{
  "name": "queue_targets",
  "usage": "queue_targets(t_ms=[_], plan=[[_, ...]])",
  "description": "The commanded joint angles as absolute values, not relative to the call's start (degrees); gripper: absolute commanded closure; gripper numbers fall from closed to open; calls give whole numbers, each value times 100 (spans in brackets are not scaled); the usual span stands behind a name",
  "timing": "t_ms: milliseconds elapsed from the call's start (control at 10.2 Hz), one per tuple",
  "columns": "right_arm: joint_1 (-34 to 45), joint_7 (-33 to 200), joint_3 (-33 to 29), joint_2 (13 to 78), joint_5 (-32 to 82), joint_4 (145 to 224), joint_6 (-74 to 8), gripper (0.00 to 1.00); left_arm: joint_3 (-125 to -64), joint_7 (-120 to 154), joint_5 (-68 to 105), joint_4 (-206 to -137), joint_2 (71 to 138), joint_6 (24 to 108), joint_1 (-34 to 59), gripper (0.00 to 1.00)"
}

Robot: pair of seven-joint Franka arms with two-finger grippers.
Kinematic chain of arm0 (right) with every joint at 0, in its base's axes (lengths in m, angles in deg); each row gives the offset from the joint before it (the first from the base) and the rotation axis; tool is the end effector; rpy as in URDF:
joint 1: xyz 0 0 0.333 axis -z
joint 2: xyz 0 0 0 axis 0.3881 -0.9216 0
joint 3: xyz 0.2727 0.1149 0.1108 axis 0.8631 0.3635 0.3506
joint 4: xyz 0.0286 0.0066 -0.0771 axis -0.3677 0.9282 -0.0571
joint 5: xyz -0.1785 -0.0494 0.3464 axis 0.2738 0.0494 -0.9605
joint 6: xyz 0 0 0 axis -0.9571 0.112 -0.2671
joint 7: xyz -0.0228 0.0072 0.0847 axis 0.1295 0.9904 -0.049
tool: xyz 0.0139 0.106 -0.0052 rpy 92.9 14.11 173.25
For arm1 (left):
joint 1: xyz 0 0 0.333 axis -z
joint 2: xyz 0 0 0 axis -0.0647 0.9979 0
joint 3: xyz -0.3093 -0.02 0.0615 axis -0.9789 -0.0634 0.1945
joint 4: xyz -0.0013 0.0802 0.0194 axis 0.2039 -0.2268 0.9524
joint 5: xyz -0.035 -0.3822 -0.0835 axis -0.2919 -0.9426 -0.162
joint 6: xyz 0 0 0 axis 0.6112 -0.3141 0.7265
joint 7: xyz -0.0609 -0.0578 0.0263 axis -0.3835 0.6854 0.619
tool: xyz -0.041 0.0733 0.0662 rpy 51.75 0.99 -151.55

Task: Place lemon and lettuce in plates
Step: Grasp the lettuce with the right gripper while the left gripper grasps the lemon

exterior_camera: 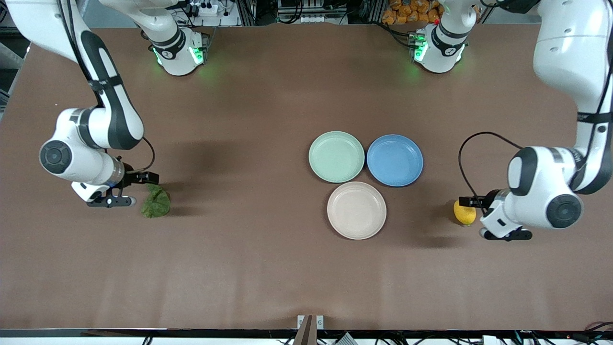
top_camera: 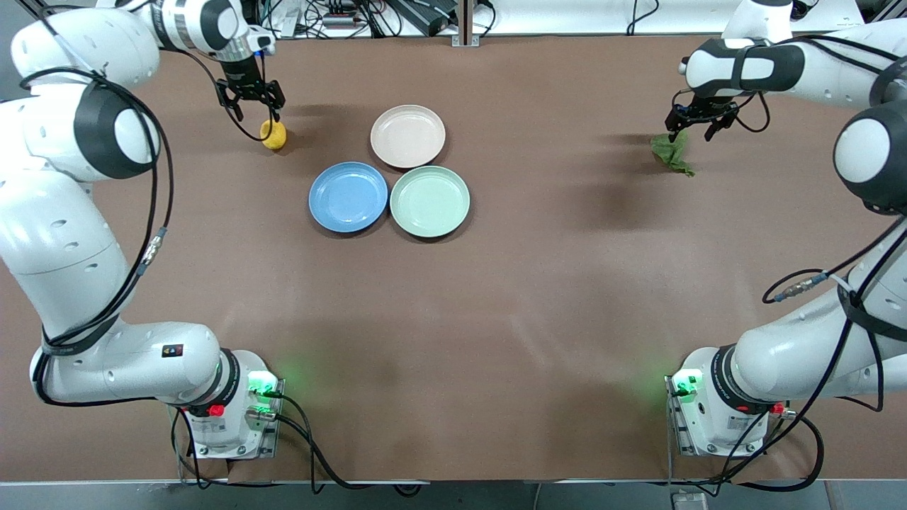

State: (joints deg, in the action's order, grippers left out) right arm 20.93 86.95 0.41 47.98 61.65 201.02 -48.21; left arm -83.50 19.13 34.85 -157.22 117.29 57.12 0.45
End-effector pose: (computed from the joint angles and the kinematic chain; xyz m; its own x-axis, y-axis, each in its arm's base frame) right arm 0.5889 -0.0113 0.2547 0.9934 0.0074 -0.1148 0.0090 -0.9999 0.0134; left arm 0.6804 -0.0261 0.2577 0.9621 -0.0259 -0.2715 -0.0408 -0.9979 -0.0494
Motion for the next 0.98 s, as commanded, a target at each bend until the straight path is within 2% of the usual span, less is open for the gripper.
queue_targets(t_ms=[0, 196, 294, 392, 490, 588, 882], plan=[[2318, 8659, 77, 4173, 6066, 19866, -5542, 9, -8353, 1841, 3708, -15590, 11947, 5994, 37, 0], [2354, 8642, 77, 3803, 6075, 19646, -5965, 18, -8353, 1692, 3368, -15599, 12035, 6160, -138, 0], [2354, 8642, 77, 3679, 6066, 19584, -6141, 26, -8353, 1682, 3269, -15607, 12097, 6310, -130, 0], [2354, 8642, 77, 3608, 6066, 19566, -6300, 42, -8353, 1621, 3225, -15616, 12141, 6355, -121, 0], [2354, 8685, 95, 3599, 6066, 19549, -6319, 89, -8353, 1421, 3198, -15625, 12202, 6372, -104, 0], [2354, 8694, 95, 3642, 5962, 19505, -6241, 100, -8353, 1219, 3215, -15625, 12220, 6390, -78, 0], [2328, 8729, 156, 3958, 5627, 19373, -5646, 100, -8353, 1155, 3251, -15625, 12308, 6399, -69, 0]])
